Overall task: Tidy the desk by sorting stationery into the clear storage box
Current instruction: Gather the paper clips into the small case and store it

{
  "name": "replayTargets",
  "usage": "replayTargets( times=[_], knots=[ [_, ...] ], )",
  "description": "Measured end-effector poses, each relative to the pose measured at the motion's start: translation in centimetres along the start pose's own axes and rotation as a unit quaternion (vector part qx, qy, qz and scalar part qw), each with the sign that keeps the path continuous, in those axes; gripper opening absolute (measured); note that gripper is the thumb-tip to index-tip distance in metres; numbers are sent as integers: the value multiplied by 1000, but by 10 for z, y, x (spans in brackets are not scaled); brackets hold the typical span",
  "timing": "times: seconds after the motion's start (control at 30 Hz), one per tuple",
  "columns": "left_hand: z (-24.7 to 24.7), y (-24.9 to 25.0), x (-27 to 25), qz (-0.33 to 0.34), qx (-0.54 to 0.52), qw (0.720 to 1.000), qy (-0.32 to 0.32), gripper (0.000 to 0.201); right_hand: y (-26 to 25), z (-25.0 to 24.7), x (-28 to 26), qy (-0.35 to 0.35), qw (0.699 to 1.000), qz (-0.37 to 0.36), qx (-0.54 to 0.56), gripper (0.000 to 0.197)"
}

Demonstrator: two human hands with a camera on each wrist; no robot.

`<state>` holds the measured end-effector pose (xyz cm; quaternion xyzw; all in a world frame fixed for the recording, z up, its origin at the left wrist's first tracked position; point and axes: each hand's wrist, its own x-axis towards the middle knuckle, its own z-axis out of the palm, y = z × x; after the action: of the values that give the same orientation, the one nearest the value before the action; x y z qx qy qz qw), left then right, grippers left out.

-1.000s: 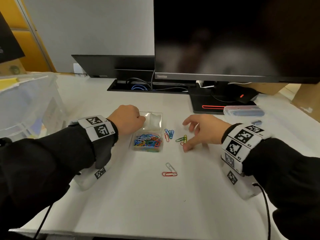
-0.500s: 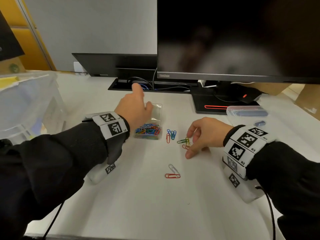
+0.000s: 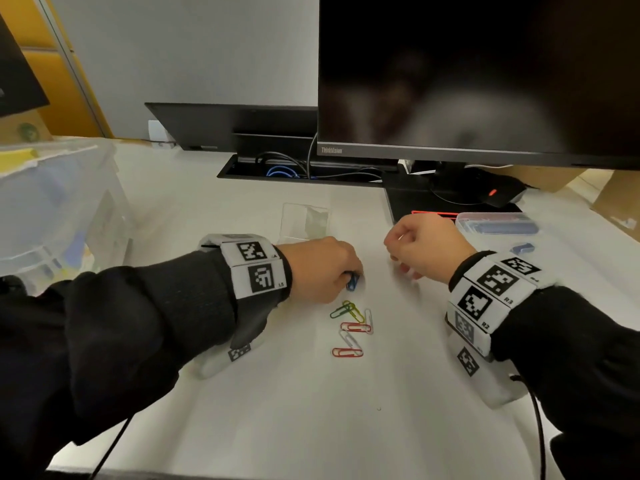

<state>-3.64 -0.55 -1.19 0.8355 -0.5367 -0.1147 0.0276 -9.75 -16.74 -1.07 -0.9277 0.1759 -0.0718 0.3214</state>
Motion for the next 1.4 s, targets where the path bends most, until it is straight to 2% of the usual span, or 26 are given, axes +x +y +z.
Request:
replayTargets(
  times=[0.2,0.33,0.43,0.57,0.63,0.73,0.8,0.9,1.0,1.07,1.17,1.4],
  knots=[
    [4,-4,-25,53,-57,997,24,36,-7,3,9,-19,998,-53,42,16],
    [5,1,-26,106,-76,991,-12,46,-25,17,16,-56,992,-102,44,22],
    [9,7,-25,111,-54,991,-45,47,-34,28,20,-105,984,-142,28,18],
    [13,7,-27,123,-88,988,-36,39,-36,32,21,-143,982,-125,-13,30],
    [15,5,-29,133,-96,986,-24,29,-34,31,21,-134,984,-113,-22,37],
    [15,-2,-35,142,-132,981,-5,15,-32,30,23,-79,991,-102,-32,34],
    [15,-8,-39,123,-137,983,14,19,-27,26,23,-19,996,-78,-47,32],
    [14,-11,-44,77,-131,988,33,40,-19,16,22,35,996,-38,-69,30],
    [14,-10,-43,33,-91,995,-20,54,-10,6,21,33,995,-7,-96,24],
    [13,-10,-42,19,-102,994,-24,47,-6,2,20,26,994,2,-103,21],
    [10,-11,-42,3,-161,987,-6,30,-5,2,17,18,995,-6,-99,21],
    [9,-18,-37,14,-142,987,74,16,-12,1,7,4,997,-5,-75,28]
  ],
)
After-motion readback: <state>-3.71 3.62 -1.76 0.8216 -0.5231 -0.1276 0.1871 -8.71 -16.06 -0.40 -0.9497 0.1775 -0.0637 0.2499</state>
